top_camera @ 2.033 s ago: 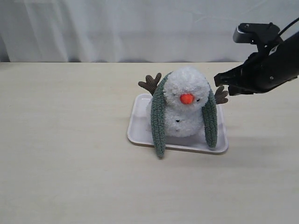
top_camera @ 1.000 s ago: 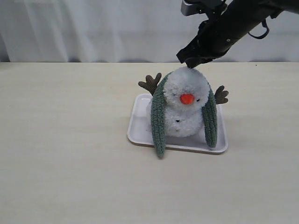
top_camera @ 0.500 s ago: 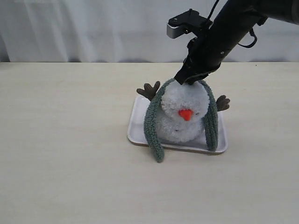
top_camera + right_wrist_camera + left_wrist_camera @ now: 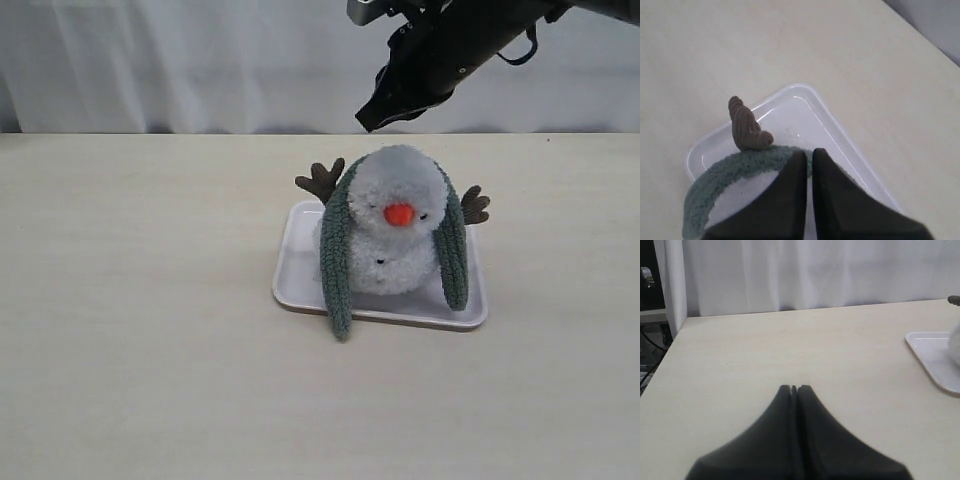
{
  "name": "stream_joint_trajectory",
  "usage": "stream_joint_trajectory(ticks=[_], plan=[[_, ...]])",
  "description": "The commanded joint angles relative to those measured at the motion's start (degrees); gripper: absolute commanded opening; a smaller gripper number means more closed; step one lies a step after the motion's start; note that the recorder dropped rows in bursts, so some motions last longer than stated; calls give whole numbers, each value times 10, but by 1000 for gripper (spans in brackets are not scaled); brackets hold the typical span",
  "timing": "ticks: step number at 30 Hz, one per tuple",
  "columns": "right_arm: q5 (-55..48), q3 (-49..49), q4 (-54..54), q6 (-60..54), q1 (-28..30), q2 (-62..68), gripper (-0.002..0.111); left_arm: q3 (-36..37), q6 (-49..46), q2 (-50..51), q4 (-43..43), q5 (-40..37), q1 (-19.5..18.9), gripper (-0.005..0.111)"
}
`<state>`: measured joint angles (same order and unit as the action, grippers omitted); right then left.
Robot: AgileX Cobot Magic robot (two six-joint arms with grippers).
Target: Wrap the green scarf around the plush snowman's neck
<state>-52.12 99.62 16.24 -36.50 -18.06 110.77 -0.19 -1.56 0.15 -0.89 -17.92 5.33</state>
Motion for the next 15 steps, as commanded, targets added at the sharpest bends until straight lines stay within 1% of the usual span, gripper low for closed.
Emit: stream_joint_trajectory(ticks=[1, 3, 5, 9, 15], plan=[[-5, 2, -100, 66, -22, 25, 4, 2, 1, -2, 1, 4, 4, 0], [-7, 2, -186, 101, -52, 30, 4, 2, 1, -2, 1, 4, 4, 0], [-8, 2, -215, 102, -71, 33, 4, 2, 1, -2, 1, 4, 4, 0], [-8, 2, -236, 100, -93, 33, 4, 2, 1, -2, 1, 4, 4, 0], [-28, 2, -236, 109, -94, 45, 4, 2, 1, -2, 1, 4, 4, 0]])
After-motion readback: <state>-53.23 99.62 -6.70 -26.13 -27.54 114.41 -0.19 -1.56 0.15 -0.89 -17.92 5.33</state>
